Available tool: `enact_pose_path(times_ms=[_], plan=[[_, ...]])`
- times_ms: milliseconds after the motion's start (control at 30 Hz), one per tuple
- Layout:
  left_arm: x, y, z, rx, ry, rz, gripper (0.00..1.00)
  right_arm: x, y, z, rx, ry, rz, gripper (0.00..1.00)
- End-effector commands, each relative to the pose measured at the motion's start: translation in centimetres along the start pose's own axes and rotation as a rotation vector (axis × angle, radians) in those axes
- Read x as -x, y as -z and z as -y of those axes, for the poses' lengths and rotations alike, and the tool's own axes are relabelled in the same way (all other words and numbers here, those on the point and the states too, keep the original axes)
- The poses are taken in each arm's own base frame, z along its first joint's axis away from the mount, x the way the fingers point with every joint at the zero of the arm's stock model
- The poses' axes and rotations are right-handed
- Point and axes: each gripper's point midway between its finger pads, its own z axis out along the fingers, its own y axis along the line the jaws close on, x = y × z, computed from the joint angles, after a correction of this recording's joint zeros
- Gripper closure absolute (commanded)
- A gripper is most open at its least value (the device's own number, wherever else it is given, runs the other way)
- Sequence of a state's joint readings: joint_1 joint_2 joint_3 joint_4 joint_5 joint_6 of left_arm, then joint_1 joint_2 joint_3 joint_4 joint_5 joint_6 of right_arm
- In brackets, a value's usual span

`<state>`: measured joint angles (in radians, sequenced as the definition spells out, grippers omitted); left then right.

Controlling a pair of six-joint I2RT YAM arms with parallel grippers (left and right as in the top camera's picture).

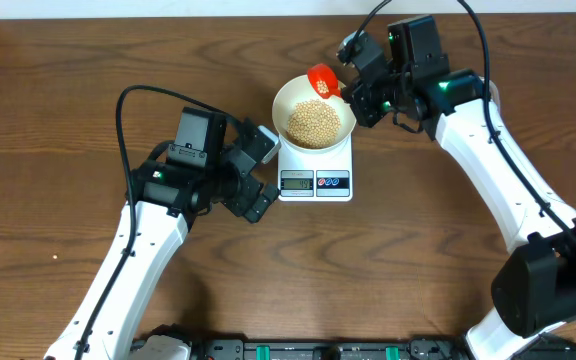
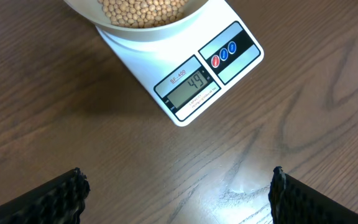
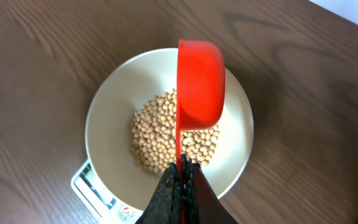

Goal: Scoop item into bowl and weigh 50g on scale
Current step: 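Tip the red scoop to add beans into the bowl, then move the red scoop back over the soybean tub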

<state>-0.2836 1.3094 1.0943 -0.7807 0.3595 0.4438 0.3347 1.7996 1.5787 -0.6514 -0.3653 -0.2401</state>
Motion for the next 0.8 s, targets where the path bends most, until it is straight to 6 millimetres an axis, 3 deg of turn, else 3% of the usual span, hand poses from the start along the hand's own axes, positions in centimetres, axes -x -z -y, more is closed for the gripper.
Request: enact_pose_path(times_ms=[0,300,767], plan=[[0.2,0.1,-0.2,0.010,0.005,0.001,0.05,2.0,1.8,-0.1,0.045,-0.071,0.075,0.99],[0.2,0.1,-0.2,0.010,0.005,0.001,0.05,2.3,3.3,1.2,0.138,-0.195,0.126,0.99],[0.2,0.1,-0.2,0.010,0.005,0.001,0.05,2.9,4.7,2.4,0.198,-0.249,0.182,0.99]])
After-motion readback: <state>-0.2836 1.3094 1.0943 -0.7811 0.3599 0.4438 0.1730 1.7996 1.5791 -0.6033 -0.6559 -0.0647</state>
